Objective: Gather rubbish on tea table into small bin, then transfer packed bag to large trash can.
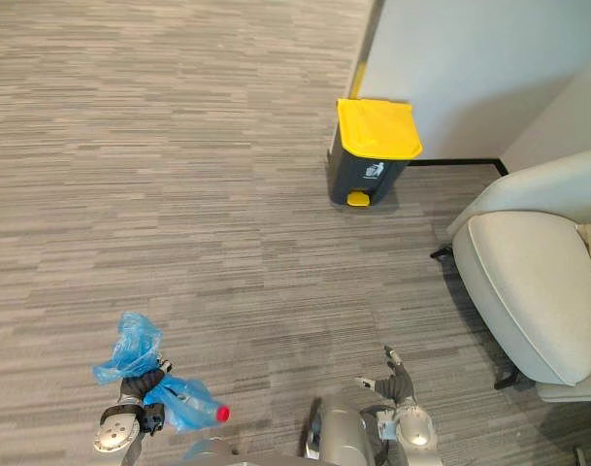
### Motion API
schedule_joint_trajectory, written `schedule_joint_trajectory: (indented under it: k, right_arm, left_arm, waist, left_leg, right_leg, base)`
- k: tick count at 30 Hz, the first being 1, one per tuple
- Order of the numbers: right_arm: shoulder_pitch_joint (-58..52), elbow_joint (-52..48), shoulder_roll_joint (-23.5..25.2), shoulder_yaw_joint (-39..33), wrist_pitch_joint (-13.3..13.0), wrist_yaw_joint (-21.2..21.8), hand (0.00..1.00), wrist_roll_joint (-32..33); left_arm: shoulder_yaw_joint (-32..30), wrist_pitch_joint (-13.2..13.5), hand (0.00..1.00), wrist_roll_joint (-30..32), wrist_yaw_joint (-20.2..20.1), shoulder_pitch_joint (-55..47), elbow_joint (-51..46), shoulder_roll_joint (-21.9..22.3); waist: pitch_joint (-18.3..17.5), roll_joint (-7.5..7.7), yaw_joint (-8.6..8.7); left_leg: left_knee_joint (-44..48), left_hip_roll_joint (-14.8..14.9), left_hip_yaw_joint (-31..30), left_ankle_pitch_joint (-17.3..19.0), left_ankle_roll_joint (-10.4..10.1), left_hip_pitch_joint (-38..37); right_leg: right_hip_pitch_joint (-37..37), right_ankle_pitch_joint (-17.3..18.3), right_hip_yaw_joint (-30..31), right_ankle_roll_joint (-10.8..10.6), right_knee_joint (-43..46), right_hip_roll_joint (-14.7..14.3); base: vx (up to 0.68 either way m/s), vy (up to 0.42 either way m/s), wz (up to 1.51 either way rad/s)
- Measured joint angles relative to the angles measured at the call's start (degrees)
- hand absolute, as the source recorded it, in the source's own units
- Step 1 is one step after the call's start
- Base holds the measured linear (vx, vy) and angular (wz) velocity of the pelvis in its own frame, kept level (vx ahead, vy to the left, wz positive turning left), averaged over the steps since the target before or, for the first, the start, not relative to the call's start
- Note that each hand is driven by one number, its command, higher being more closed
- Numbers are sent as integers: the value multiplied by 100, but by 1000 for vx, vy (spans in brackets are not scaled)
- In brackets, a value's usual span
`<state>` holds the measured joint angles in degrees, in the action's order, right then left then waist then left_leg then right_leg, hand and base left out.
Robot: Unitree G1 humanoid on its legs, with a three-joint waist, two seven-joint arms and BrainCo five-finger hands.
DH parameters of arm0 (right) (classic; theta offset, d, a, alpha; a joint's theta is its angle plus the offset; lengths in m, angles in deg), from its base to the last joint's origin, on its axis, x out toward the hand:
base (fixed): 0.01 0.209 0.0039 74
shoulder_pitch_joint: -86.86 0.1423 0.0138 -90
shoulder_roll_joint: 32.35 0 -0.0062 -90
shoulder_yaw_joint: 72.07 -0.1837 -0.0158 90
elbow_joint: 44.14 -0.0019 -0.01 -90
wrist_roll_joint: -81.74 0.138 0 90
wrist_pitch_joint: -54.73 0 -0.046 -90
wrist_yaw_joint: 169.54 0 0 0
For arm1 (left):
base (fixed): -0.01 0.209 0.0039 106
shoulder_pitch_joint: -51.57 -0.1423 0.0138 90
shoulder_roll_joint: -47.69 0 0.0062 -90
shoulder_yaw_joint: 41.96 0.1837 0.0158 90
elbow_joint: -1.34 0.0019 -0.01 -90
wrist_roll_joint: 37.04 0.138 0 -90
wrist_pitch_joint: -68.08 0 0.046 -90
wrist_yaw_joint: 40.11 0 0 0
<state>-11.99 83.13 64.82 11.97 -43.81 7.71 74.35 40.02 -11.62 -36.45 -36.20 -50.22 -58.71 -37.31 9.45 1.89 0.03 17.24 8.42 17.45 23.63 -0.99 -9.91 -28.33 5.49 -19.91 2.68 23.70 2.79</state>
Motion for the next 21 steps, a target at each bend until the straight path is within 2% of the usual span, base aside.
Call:
schedule_joint_trajectory:
  k: [1,2,3,4,5,6,7,8,9,10,11,12,13,14,15,16,17,18,19,20,21]
  right_arm:
    - [-27,131,-137,-67,30,-5,0,-2]
    - [54,150,-143,-133,41,-15,0,-2]
    - [66,109,-160,-157,38,-15,0,-4]
    - [58,-12,-161,-220,40,-12,0,-3]
    - [61,-40,-158,-220,40,-16,0,0]
    - [64,-67,-75,-201,40,-50,0,3]
    - [72,-111,21,-189,38,-87,0,6]
    - [117,-196,134,-190,26,-90,0,10]
    - [199,-227,172,-190,10,-93,0,11]
    - [350,-201,154,-199,0,-95,0,10]
    - [421,-191,136,-200,4,-110,0,11]
    - [498,-186,99,-200,8,-141,0,11]
    - [470,-162,83,-208,11,-154,0,10]
    - [437,14,86,-229,21,-197,0,12]
    - [438,132,130,-215,41,-207,0,11]
    - [429,197,140,-211,43,-212,0,5]
    - [386,194,128,-229,43,-217,0,5]
    - [393,180,143,-225,41,-210,0,3]
    - [428,179,174,-219,38,-211,0,1]
    - [431,182,209,-192,39,-201,0,-3]
    - [431,178,228,-192,40,-203,0,-4]
  left_arm:
    - [-96,-14,100,7,-5,23,124,152]
    - [-162,-15,100,9,-12,35,128,172]
    - [-155,-18,100,10,-8,83,128,205]
    - [-169,-21,100,11,-11,137,119,341]
    - [-160,-17,100,11,-12,132,103,424]
    - [-154,-1,100,10,-15,129,83,531]
    - [-145,3,100,9,-14,117,76,590]
    - [-64,5,100,6,-15,55,52,632]
    - [13,6,100,4,-18,-4,0,642]
    - [54,12,100,5,-19,-54,-16,681]
    - [62,8,100,4,-19,-70,-8,706]
    - [85,10,100,3,-19,-91,-5,756]
    - [92,10,100,1,-18,-112,-4,792]
    - [97,10,100,-3,-12,-167,16,804]
    - [98,12,100,-5,-10,-191,25,785]
    - [94,17,100,0,-14,-150,27,726]
    - [94,17,100,2,-12,-114,21,739]
    - [120,15,100,2,-6,-82,-6,730]
    - [176,9,100,1,-5,-58,-6,709]
    - [297,0,100,-2,-3,-52,-10,622]
    - [360,-11,100,-2,1,-44,-9,587]
  waist:
    - [-62,-188,72]
    - [-94,-265,76]
    - [-63,-290,65]
    - [62,-380,63]
    - [118,-436,18]
    - [190,-432,-48]
    - [227,-338,-157]
    - [220,-209,-300]
    - [220,-147,-406]
    - [224,-143,-463]
    - [246,-189,-533]
    - [289,-252,-583]
    - [298,-282,-611]
    - [272,-251,-721]
    - [212,-132,-734]
    - [119,-16,-664]
    - [100,9,-653]
    - [64,79,-707]
    - [76,67,-655]
    - [86,54,-539]
    - [97,38,-505]
  left_leg:
    - [248,169,-206,-24,-29,-148]
    - [822,275,-381,-457,-413,84]
    - [1238,275,-477,-847,-364,238]
    - [2397,384,-703,-1984,-191,655]
    - [3059,501,-811,-2021,-174,877]
    - [4225,618,-909,-1601,-83,1281]
    - [4653,550,-945,-1336,-91,1566]
    - [4684,370,-943,-1076,-7,2079]
    - [4443,246,-949,-944,42,2466]
    - [3828,133,-974,-813,30,2933]
    - [3411,89,-1028,-810,35,3128]
    - [2567,-28,-1161,-849,-28,3422]
    - [1806,-114,-1306,-982,-224,3515]
    - [1247,-204,-1297,-1735,-109,3375]
    - [1329,-319,-1216,-1558,105,3331]
    - [1473,-463,-1133,-1236,195,3325]
    - [1557,-471,-1038,-1063,233,3297]
    - [1606,-503,-859,-860,369,3160]
    - [1628,-540,-784,-647,476,2903]
    - [1583,-590,-777,-469,564,2521]
    - [1542,-595,-777,-400,591,2301]
  right_leg:
    - [22,-304,5,477,359,-120]
    - [48,65,-4,534,549,-156]
    - [151,177,26,545,541,-184]
    - [675,289,123,519,217,-338]
    - [1015,291,190,520,-14,-453]
    - [1655,311,388,551,-370,-631]
    - [2076,334,590,582,-593,-682]
    - [2529,365,879,584,-944,-684]
    - [2758,409,1103,511,-1185,-674]
    - [2981,496,1362,366,-1417,-674]
    - [3070,550,1471,282,-1465,-674]
    - [3262,697,1697,170,-1510,-654]
    - [3395,865,1833,31,-1514,-607]
    - [3568,1124,2073,-86,-1458,-544]
    - [3618,1216,2200,-113,-1400,-435]
    - [3538,1281,2301,-195,-1121,-253]
    - [3419,1325,2359,-312,-819,-191]
    - [3169,1365,2453,-668,-88,-82]
    - [2807,1179,2441,-1275,941,-12]
    - [2412,1047,2360,-1761,2142,58]
    - [2253,1079,2281,-1681,2644,118]
  base:
    - [731,-88,-5]
    - [742,-93,-15]
    - [721,-120,-30]
    - [573,-105,-29]
    - [680,-80,-45]
    - [627,-21,-62]
    - [713,18,-92]
    - [668,54,-104]
    - [642,104,-131]
    - [512,127,-112]
    - [521,199,-114]
    - [432,203,-80]
    - [540,284,-101]
    - [579,316,-77]
    - [725,375,-48]
    - [759,367,-14]
    - [624,283,-30]
    - [591,264,-53]
    - [592,238,-46]
    - [588,213,-13]
    - [572,154,0]
